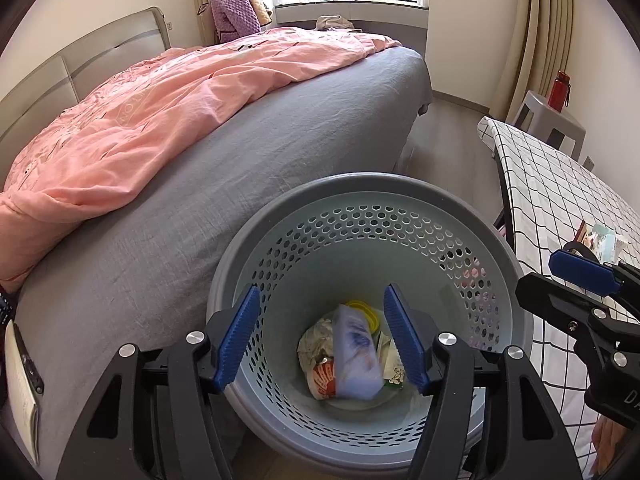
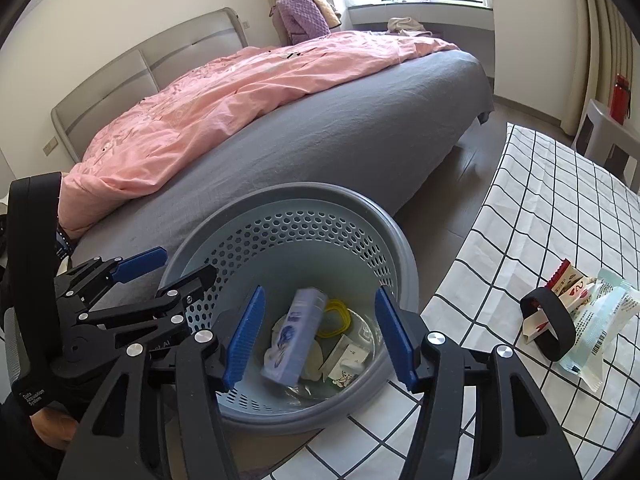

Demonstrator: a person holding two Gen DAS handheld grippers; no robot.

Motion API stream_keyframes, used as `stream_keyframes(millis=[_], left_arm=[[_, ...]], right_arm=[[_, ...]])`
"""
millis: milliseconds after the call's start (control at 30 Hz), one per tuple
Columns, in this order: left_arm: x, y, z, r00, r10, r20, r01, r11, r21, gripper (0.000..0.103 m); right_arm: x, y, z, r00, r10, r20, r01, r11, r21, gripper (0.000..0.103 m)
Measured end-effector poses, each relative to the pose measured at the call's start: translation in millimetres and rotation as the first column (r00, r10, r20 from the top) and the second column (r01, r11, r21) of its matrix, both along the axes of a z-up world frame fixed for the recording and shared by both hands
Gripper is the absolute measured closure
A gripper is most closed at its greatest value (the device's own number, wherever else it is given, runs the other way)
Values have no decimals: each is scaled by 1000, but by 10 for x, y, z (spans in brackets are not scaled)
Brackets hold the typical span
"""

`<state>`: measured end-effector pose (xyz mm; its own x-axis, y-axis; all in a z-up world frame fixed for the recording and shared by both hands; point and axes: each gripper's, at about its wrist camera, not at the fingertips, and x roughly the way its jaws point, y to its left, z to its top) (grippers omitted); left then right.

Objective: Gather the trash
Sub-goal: 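Carry the box and cap over the wastebasket and open both grippers, then move both grippers back over the bed toward the remaining wrappers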

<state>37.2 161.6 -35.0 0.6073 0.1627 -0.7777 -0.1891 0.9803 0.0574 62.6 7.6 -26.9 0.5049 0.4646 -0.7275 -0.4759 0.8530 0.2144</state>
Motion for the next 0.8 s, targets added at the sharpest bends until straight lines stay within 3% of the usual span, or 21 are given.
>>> stream_keyframes(millis=[800], left_arm=[[-106, 13, 63, 1000, 5, 18, -5, 1000, -2, 37]], right_arm=[[-206, -108, 66, 999, -32, 21, 32, 999, -6, 41]])
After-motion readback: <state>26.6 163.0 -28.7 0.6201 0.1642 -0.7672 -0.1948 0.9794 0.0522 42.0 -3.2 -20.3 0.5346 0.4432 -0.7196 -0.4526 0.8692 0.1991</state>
